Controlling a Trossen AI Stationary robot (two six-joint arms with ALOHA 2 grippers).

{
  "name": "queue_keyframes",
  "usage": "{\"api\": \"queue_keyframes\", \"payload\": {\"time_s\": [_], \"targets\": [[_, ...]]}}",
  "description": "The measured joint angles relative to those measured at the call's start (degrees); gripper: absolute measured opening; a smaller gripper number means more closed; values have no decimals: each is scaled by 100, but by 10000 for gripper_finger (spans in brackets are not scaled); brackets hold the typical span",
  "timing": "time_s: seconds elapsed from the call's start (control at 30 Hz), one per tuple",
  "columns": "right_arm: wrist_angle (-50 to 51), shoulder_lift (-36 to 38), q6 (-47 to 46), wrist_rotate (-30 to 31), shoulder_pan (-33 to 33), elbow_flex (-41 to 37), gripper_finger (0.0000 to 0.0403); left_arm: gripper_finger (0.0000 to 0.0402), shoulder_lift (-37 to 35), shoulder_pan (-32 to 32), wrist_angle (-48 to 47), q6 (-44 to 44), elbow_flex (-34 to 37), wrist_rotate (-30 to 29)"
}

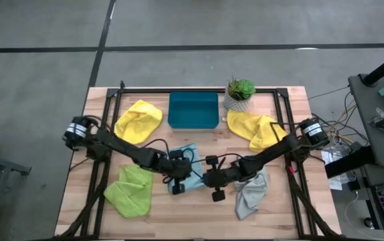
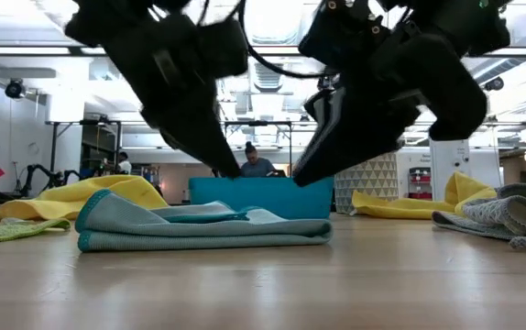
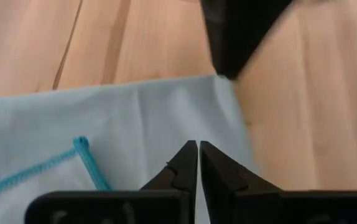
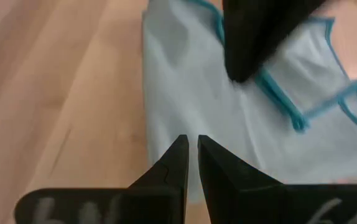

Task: Fold microfiber towels
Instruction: Fold the blue microfiber cloth

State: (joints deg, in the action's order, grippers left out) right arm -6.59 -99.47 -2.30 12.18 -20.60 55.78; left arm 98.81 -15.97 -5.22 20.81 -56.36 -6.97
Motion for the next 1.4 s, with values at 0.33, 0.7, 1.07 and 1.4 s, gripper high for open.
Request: {"api": "queue_keyframes", "payload": {"time_s": [0.33,0.7,1.07,1.4], "targets": [[-1323,-19,-22,-11,108,-585,28,6,737,174,207,-36,-39,-882],[-1816,-695,-227,-72,174,-670,28,6,664,189,-256,-16,-46,-1279],[-1624,-716,-376,-363,216,-635,28,6,223,204,-1806,72,-110,-1310],[-1579,-714,-414,-371,225,-640,28,6,-151,204,-4063,587,-144,-1294]]}}
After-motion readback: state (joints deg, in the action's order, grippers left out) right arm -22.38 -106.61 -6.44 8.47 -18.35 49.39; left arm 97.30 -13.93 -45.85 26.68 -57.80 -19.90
